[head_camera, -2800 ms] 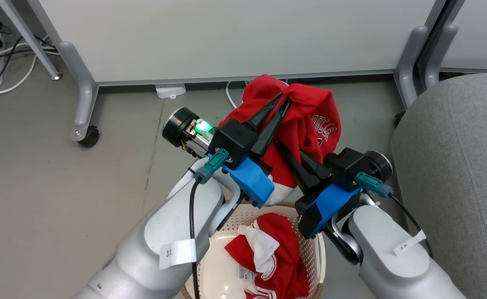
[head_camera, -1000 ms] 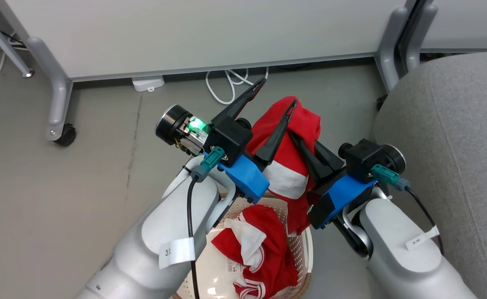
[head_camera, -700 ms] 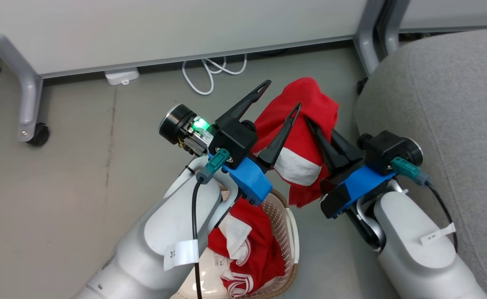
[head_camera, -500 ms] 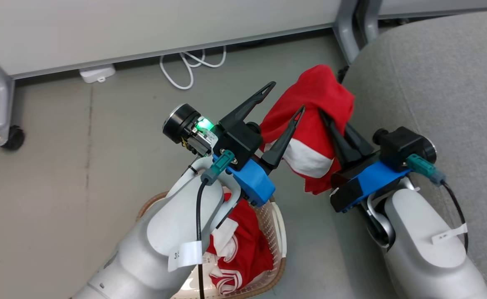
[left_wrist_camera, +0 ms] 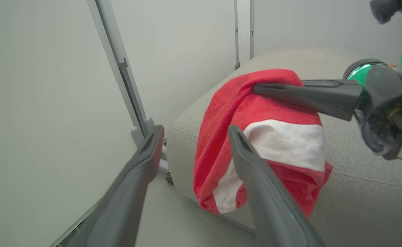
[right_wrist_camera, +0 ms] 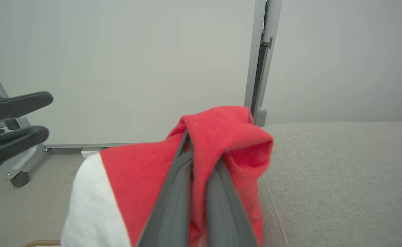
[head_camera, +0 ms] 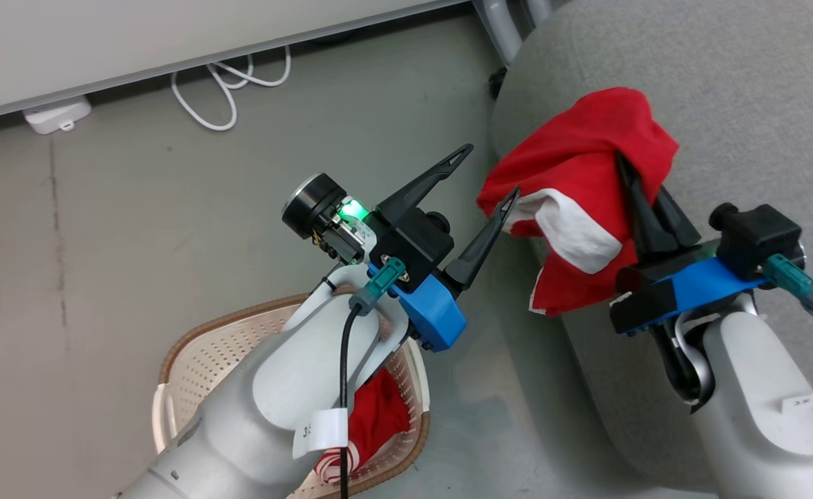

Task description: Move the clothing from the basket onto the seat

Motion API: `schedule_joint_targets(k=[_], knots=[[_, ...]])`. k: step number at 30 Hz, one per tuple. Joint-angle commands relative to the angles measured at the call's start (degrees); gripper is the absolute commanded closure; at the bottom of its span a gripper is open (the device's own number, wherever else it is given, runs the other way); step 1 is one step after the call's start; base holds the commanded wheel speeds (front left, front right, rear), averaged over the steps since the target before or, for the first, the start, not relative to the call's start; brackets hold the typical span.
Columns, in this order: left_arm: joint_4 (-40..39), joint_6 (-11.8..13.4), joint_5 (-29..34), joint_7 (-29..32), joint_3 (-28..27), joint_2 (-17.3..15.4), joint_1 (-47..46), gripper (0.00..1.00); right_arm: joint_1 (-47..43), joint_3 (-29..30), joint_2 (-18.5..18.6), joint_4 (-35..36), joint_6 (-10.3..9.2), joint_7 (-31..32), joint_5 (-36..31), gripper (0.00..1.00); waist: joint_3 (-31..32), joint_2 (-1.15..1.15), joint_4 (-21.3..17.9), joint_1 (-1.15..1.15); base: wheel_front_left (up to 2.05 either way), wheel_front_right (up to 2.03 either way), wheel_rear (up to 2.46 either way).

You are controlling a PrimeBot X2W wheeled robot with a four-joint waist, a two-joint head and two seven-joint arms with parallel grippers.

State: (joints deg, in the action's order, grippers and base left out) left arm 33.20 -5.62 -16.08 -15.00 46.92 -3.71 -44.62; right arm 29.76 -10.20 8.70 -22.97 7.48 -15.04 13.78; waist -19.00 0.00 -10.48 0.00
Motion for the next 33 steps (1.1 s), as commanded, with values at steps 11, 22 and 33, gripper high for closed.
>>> schedule_joint_targets(k=[11,22,33], knots=[[-0.3,-0.29,0.54,-0.28,1.45,-0.69,0.36,0.0,-4.93,6.58,0.2,4.04,0.03,-0.22,-0.81,1.0,-1.78,0.0,-5.06,0.0,0.0,0.0,0.0],[-0.46,-0.87,0.88,-0.28,4.44,-0.23,1.11,0.0,-10.55,11.25,-1.33,6.9,0.03,-0.22,-1.2,1.0,-2.68,0.0,-8.03,0.0,0.0,0.0,0.0],[-0.39,-0.81,0.62,-0.28,5.5,0.07,1.49,0.0,-12.63,12.07,-2.41,8.1,0.03,-0.22,-1.43,1.0,-2.97,0.0,-8.93,0.0,0.0,0.0,0.0]])
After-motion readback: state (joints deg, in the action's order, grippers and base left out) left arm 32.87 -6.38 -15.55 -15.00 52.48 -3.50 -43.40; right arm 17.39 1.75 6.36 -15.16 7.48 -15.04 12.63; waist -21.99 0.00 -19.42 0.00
